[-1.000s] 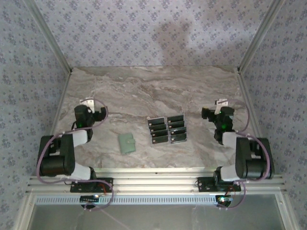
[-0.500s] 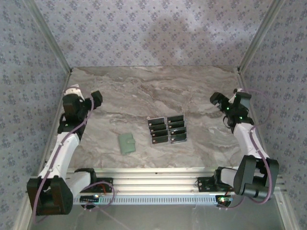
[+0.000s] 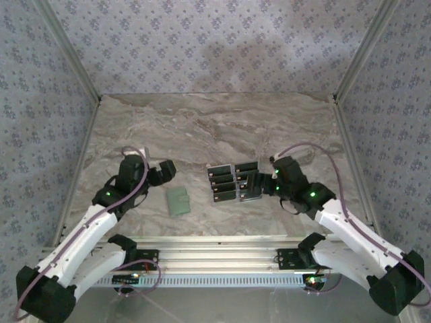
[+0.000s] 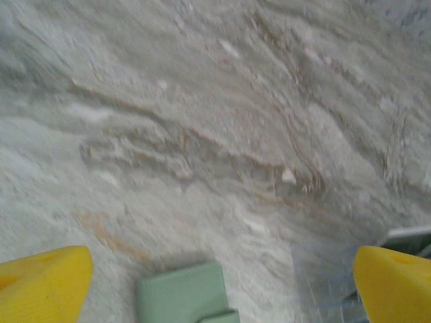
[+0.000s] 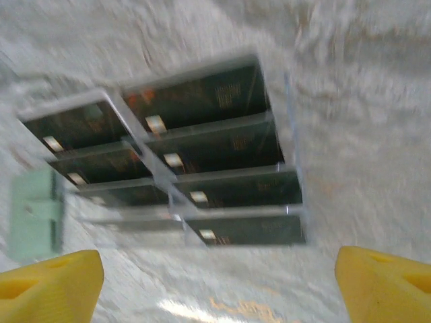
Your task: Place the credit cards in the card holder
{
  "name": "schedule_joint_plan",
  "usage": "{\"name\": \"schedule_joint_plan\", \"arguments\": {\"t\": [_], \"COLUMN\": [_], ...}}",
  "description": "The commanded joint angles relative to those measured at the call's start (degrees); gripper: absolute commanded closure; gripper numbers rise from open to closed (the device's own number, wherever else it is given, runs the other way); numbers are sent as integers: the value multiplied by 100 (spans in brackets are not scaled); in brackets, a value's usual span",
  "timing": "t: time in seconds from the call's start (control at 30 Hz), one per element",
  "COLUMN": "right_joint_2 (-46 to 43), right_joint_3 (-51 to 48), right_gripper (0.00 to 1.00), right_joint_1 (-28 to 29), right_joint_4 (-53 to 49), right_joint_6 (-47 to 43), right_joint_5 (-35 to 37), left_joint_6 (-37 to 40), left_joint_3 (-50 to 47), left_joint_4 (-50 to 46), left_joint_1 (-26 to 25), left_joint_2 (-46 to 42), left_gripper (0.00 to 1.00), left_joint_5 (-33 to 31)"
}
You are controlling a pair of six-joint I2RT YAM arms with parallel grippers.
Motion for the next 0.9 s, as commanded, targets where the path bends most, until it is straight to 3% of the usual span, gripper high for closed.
{"name": "schedule_joint_plan", "arguments": {"t": [0.0,0.17,0.4,0.87], "right_joint_2": [200,438,431,341], "right_joint_3": [-190,-496,-838,-1197], "right_gripper": [9,9,8,8], "right_joint_1": [491,765,739,545], "right_joint_4": [-421,-275,-93,208], "right_joint_6": [561,888,1160,1305], "right_joint_5": [986,1114,1087,1069], "left_joint_6": [-424,-492,-388,-224], "left_joint_3": [-157,-10,617,1645], "left_joint_4": [19,281,528,881], "left_joint_1": [-490,-1117,-1601,-1899], "left_joint_2": [88,980,2388,3938], "left_gripper": [1,0,0,0], "left_joint_5": [-433,-757,-1051,-1274]}}
